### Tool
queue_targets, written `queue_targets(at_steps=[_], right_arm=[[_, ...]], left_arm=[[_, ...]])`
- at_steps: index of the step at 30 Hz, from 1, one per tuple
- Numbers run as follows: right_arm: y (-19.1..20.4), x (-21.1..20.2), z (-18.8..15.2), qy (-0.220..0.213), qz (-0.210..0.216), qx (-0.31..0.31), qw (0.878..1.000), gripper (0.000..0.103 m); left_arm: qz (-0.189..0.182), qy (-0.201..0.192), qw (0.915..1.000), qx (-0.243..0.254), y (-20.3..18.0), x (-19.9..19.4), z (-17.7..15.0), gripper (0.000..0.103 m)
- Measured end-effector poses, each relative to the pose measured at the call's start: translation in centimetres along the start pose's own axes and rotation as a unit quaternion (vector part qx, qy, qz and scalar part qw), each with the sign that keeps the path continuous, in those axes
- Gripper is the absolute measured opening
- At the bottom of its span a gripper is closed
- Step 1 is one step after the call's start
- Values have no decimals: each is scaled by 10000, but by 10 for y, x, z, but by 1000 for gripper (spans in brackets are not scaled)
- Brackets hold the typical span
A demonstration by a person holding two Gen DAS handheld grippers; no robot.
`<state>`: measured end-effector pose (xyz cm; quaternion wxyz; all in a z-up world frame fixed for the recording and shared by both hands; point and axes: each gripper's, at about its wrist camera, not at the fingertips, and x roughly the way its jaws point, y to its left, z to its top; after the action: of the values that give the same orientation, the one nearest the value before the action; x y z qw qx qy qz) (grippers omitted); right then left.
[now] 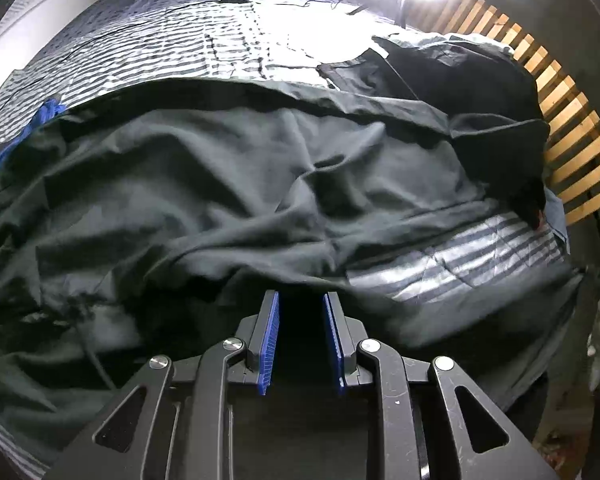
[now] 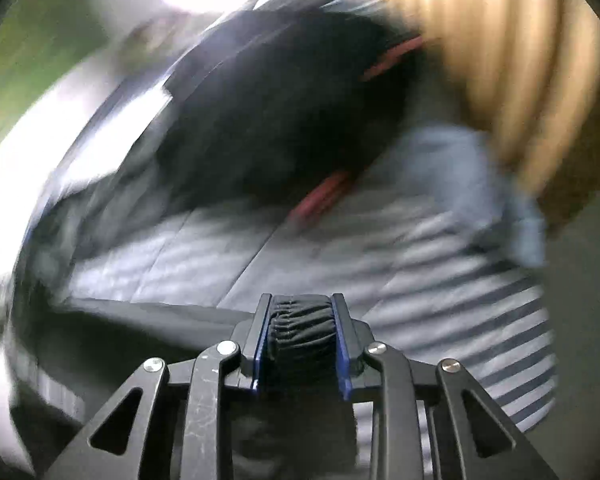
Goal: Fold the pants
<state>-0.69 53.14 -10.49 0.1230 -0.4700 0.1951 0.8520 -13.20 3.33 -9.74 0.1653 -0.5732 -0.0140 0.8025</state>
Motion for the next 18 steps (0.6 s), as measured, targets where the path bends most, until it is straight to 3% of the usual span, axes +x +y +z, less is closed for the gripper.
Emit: queue_targets(at_steps=[2, 5, 8, 12, 15, 18], right_arm=[[-15, 13, 13, -14, -54, 385, 9992, 27], [-17, 34, 18, 418, -149, 357, 9984, 32], [-23, 27, 9, 424, -134, 317, 9985, 43], [-36, 15, -18, 613, 72, 449, 9971, 50], [-37, 8, -46, 750, 4, 424, 9963, 55], [-35, 12, -65, 983, 24, 406, 9943, 55]], left_arm=[[-32, -25, 9999, -135, 1, 5, 7, 30], [-217, -12, 9997, -125, -1, 0, 6, 30], [-166, -67, 9997, 159, 1, -23, -9, 30], [-52, -221, 9997, 2, 33, -60, -40, 33], [86, -452, 9973, -569, 80, -92, -68, 34], [206, -776, 9855, -1496, 143, -125, -103, 34]])
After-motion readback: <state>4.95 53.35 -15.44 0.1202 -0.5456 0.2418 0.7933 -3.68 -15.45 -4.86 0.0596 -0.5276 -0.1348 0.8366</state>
